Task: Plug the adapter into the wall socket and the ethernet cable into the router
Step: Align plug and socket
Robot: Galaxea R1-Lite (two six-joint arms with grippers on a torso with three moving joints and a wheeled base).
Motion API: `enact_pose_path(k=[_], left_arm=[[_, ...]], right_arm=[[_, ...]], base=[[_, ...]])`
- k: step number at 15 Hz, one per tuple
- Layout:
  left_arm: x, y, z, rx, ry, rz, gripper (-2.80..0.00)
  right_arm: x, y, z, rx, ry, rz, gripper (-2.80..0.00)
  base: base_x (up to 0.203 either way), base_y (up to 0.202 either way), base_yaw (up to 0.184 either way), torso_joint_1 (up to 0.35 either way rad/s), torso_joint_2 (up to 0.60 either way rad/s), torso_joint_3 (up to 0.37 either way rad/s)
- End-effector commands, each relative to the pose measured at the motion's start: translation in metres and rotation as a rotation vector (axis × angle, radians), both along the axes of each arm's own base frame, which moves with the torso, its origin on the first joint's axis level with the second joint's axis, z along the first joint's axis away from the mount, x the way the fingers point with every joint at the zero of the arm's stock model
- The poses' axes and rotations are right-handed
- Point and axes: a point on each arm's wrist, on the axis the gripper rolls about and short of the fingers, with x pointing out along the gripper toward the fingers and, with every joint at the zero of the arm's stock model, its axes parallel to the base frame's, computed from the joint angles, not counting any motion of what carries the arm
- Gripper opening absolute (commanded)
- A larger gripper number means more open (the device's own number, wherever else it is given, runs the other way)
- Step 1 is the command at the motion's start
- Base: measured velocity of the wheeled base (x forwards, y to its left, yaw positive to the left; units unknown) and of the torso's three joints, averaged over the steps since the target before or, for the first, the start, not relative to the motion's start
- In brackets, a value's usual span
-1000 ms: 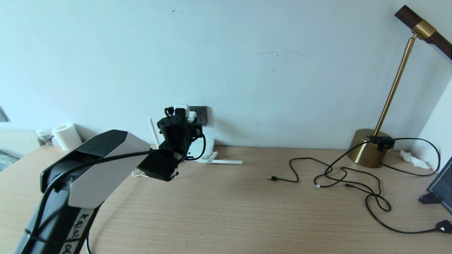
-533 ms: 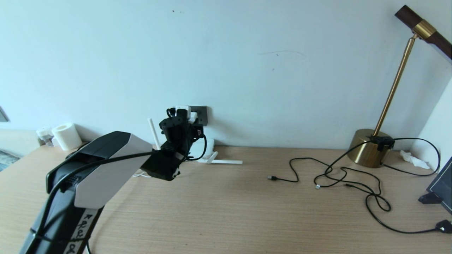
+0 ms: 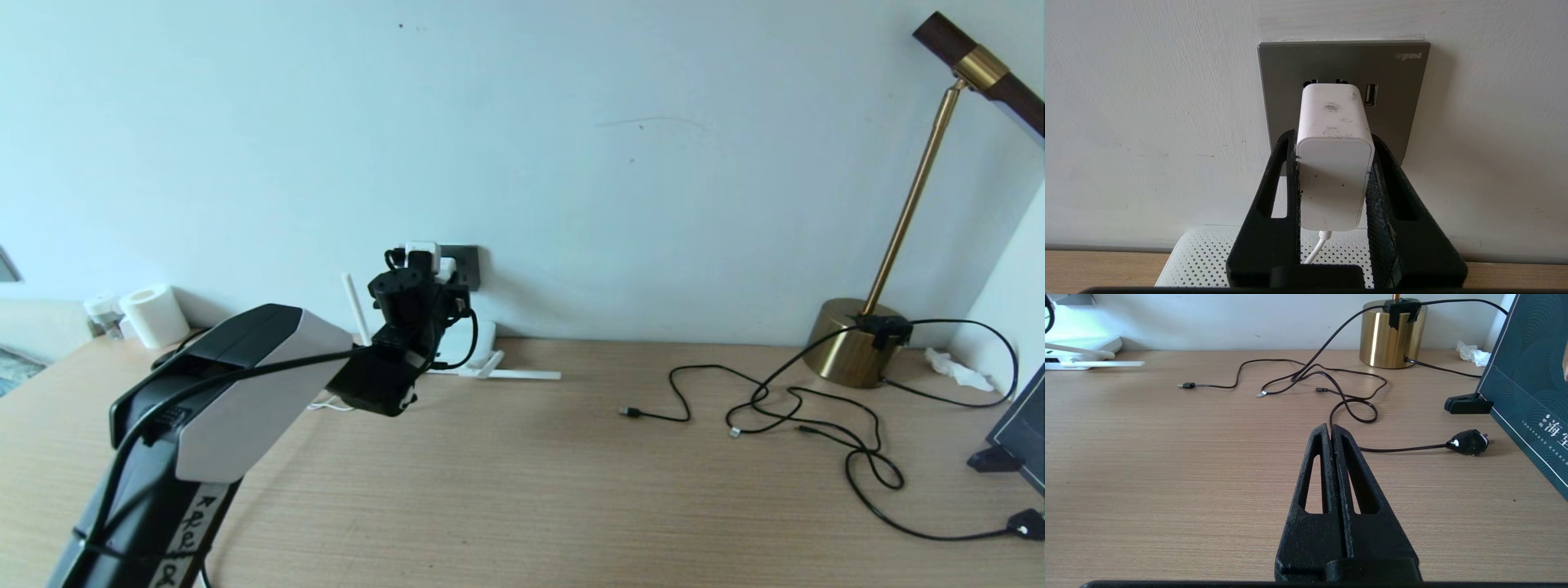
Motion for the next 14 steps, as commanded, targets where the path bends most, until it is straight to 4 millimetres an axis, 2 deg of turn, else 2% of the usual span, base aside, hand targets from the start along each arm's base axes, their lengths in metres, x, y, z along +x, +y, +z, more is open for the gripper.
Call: enact_pose_path(k=[1,14], left_arm=[[0.0007,0.0006,-0.0009,-0.001,-0.004,0.003,-2.8],[0.003,-0.0001,0.0013,-0.002,-0.006,0.005,-2.8]], right_arm=[[0.0008,0.0,-0.0029,0.0,0.01,0.0,-2.8],[0.0008,0.0,-0.0029,0.0,0.01,0.0,-2.8]], base=[[0.0,0.0,0.0,0.0,0.0,0.0],[0.0,0.0,0.0,0.0,0.0,0.0]])
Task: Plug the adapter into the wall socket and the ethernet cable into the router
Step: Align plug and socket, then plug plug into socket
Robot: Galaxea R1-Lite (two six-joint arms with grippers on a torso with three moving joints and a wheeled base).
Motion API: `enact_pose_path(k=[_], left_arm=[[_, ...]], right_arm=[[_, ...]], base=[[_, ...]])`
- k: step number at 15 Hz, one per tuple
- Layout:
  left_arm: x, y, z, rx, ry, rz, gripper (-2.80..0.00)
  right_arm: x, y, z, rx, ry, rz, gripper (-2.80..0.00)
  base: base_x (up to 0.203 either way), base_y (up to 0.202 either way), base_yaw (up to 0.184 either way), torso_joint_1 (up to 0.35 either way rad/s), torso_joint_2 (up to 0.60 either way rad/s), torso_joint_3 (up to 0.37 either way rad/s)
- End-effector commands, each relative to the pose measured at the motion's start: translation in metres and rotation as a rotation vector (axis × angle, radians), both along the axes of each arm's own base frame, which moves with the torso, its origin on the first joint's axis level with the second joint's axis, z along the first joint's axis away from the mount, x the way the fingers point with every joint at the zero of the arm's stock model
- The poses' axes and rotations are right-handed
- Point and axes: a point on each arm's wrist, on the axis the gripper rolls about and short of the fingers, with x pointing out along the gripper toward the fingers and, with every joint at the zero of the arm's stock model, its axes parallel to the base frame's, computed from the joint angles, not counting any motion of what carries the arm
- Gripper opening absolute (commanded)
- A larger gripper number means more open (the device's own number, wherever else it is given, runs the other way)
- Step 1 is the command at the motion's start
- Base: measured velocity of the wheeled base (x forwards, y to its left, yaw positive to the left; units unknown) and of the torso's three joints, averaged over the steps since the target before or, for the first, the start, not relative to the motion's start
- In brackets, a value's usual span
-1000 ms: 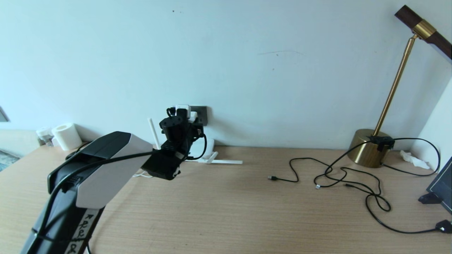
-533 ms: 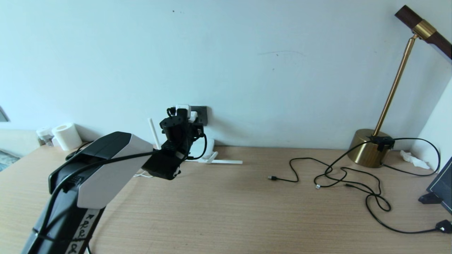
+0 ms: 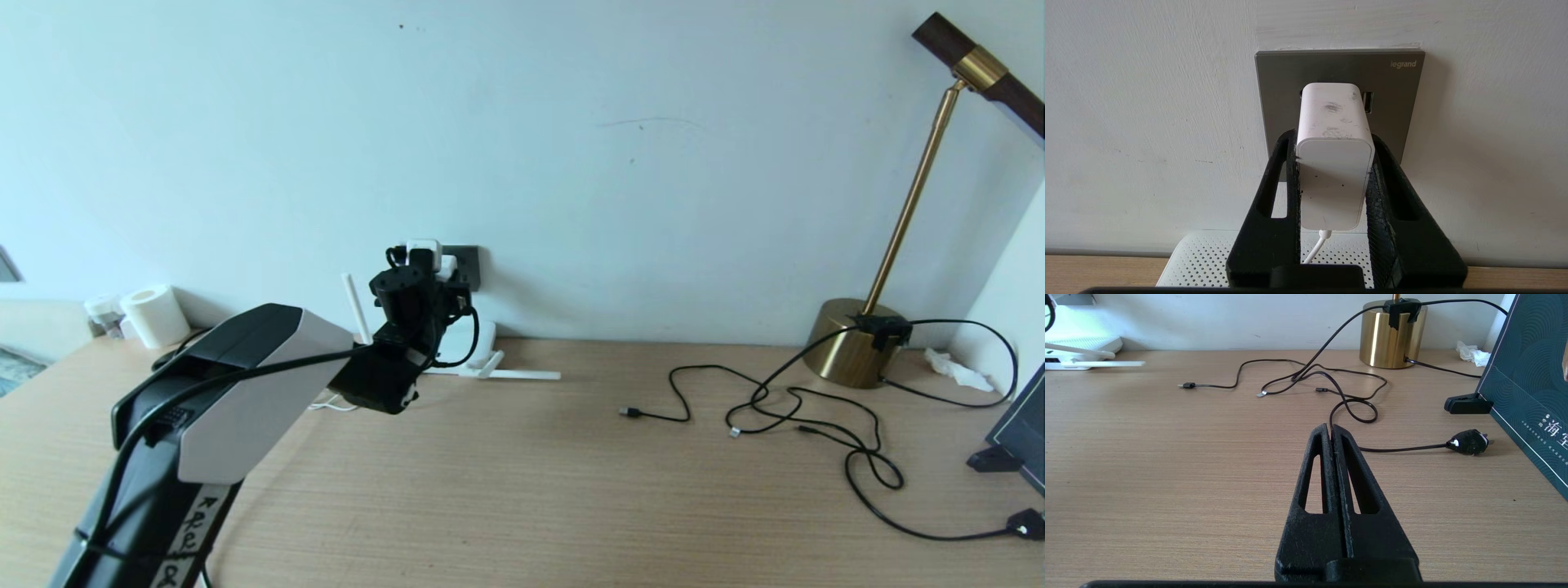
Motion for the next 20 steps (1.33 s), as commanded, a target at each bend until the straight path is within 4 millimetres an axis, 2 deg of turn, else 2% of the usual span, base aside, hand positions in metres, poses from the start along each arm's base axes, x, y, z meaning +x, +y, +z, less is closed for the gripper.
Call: enact_pose_path(k=[1,20], left_arm=[[0.0011,-0.0003,-0.0019,-0.001,-0.003,0.002,-2.8],[0.0029,0.0001,-0.0014,-0.003,-0.01,0.005,-2.8]], right_arm=[[0.0008,0.0,-0.0029,0.0,0.01,0.0,-2.8],[0.0008,0.0,-0.0029,0.0,0.01,0.0,-2.8]], base=[[0.0,0.0,0.0,0.0,0.0,0.0],[0.0,0.0,0.0,0.0,0.0,0.0]])
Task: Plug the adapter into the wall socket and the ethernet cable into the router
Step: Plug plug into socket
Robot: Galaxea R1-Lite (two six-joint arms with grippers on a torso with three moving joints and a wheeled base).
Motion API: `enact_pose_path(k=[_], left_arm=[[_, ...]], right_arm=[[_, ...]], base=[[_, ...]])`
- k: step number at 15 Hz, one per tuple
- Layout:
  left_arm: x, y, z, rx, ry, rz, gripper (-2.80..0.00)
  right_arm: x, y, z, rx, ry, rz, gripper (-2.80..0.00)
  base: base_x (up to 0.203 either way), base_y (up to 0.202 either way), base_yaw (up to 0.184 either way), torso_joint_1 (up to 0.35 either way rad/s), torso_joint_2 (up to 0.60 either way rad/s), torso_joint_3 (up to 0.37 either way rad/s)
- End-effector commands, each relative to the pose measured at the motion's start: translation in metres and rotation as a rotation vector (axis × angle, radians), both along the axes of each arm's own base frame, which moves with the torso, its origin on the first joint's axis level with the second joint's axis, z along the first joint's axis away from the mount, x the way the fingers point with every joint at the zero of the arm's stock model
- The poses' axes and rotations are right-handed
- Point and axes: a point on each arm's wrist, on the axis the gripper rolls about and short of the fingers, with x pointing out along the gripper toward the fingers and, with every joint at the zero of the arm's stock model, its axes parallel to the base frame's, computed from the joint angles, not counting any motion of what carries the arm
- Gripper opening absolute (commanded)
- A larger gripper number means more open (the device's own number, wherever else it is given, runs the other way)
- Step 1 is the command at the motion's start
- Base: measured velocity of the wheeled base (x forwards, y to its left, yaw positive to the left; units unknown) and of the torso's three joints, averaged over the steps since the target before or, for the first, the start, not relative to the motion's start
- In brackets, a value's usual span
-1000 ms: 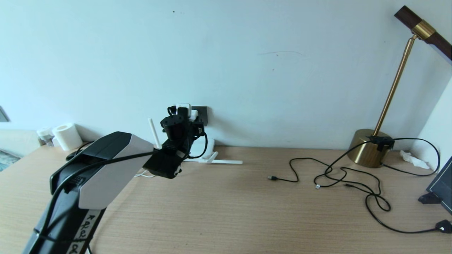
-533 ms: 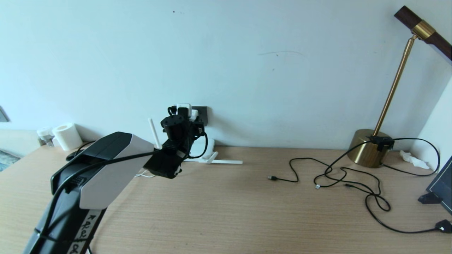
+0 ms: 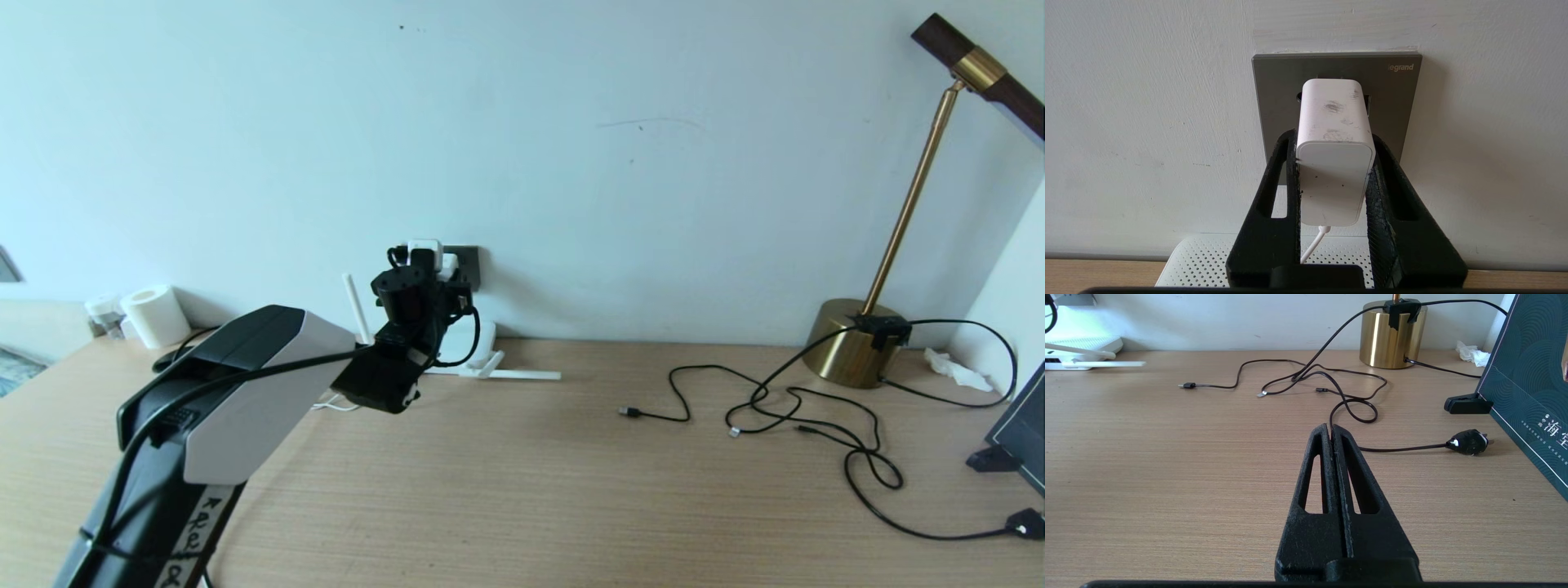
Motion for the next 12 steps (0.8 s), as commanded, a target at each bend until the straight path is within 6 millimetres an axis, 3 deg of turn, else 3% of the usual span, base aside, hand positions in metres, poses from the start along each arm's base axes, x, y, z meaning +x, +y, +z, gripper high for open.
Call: enact_pose_path(k=[1,12], left_arm=[[-0.0002,0.0,-0.0006,-0.001,-0.002,0.002,-2.8],[0.0015,-0.006,0.0007,-0.026,0.004,0.032,-2.8]], right_arm=[[0.0008,0.0,-0.003,0.0,0.011,0.0,-2.8],[0.0008,0.0,-0.003,0.0,0.011,0.0,-2.8]], base=[[0.0,0.0,0.0,0.0,0.0,0.0],[0.0,0.0,0.0,0.0,0.0,0.0]])
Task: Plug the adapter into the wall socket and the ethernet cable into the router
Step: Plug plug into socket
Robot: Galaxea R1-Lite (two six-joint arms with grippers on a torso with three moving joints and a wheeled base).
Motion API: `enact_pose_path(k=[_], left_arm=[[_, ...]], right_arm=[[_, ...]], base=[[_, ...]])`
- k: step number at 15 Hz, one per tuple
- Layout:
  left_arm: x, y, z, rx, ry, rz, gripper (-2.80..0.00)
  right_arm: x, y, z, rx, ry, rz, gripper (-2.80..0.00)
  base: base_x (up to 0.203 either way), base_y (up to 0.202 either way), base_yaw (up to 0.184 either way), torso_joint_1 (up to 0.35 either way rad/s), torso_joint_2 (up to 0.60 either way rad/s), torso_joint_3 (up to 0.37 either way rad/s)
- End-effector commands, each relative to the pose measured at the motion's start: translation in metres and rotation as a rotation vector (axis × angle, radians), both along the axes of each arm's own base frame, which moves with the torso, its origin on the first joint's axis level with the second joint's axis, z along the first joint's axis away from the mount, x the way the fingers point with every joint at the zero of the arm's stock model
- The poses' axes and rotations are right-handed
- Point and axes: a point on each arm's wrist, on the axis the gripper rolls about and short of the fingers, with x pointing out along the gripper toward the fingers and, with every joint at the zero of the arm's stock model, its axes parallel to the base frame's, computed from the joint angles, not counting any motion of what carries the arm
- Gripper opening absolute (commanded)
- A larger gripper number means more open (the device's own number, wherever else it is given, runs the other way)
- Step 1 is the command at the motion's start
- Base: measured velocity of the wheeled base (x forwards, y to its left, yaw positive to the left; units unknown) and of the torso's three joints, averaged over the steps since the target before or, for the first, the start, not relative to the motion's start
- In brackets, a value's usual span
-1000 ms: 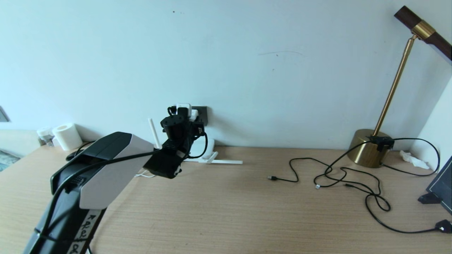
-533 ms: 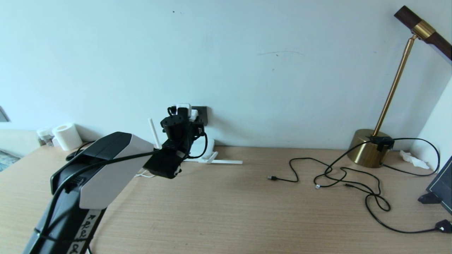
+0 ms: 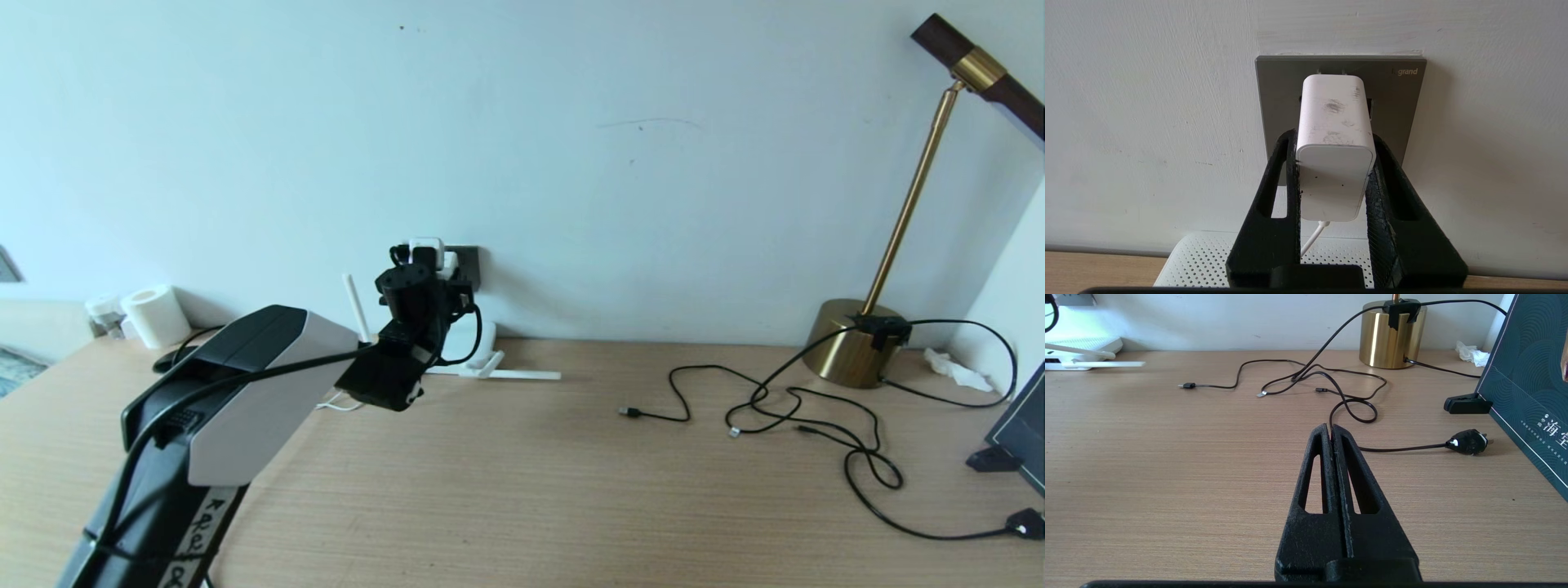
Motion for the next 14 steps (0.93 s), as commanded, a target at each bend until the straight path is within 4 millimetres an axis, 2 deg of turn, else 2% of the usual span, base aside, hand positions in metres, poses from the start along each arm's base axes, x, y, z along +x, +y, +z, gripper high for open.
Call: enact_pose_path(k=[1,8,14], left_arm=[[-0.001,-0.004,-0.001,-0.015,-0.002,0.0,-2.8],[-0.01,-0.01,-0.001,-0.03,0.01,0.0,-2.8],[-0.019,-0.013,-0.01,-0.029,0.026,-0.01,-2.8]], right_arm=[[0.001,0.0,-0.003,0.0,0.01,0.001,-2.8],[0.001,0.0,-0.003,0.0,0.01,0.001,-2.8],[0.001,0.0,-0.003,0.0,0.01,0.001,-2.8]], base=[[0.0,0.0,0.0,0.0,0.0,0.0],[0.0,0.0,0.0,0.0,0.0,0.0],[0.0,0.0,0.0,0.0,0.0,0.0]])
